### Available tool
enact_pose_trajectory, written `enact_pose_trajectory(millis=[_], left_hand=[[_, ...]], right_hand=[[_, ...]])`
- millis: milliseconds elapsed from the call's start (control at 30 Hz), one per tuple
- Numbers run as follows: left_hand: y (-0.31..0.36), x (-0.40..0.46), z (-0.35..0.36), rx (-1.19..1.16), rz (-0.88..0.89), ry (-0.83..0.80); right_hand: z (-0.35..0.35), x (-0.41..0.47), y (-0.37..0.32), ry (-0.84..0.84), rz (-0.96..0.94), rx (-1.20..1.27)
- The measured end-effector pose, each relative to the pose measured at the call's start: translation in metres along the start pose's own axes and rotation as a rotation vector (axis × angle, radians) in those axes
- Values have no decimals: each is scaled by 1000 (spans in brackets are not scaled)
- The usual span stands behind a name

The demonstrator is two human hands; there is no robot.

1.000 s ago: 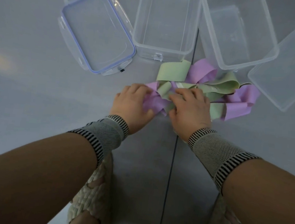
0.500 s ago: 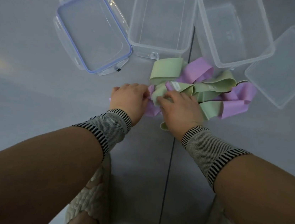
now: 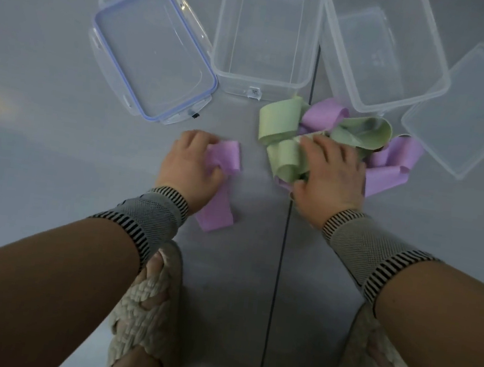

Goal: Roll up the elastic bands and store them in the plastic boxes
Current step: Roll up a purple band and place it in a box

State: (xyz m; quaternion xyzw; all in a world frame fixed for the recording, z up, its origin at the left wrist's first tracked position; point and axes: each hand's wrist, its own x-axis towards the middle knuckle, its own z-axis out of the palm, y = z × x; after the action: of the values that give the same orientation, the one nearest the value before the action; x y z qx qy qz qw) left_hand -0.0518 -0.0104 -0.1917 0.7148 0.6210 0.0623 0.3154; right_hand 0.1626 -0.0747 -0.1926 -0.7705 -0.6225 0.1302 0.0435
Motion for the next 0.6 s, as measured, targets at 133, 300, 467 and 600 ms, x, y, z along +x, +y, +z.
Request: enact_pose_trajectory(millis=[133,300,467,600], left_hand=[[15,-7,13,-1,107,-105],[9,0,16,163,-75,-111],[34,10,-12,-518,-243,-11],[64,14,-36,-1016,-300,-150]], right_hand=[[3,0,-19,64,-76,41],[7,-4,-24,21,-76,161],[3,-2,-25,14,-63,220],[-11,4,-34,10,-20,340]])
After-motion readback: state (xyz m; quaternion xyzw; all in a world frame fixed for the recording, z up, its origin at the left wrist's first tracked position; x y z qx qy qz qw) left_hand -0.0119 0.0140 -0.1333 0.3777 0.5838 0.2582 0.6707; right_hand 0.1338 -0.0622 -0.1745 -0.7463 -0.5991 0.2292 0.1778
